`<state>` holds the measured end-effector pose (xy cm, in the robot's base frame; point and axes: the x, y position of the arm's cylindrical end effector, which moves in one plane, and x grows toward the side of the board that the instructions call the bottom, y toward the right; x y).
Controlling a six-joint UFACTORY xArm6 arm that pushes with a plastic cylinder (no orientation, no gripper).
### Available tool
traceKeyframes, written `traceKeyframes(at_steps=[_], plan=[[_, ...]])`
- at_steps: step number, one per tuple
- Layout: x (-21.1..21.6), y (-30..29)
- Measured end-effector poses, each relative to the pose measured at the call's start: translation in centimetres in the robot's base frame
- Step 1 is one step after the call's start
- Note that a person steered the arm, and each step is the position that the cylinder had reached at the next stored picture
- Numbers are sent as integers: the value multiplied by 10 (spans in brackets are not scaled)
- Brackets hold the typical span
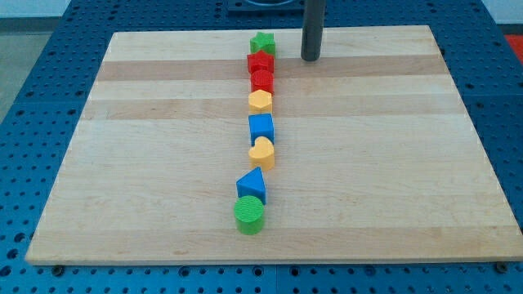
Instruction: Push red star towards left side of red circle
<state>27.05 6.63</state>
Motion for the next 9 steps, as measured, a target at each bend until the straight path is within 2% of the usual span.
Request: traceKeyframes(at_steps=[6, 9], plan=[[7, -130], [30, -138]])
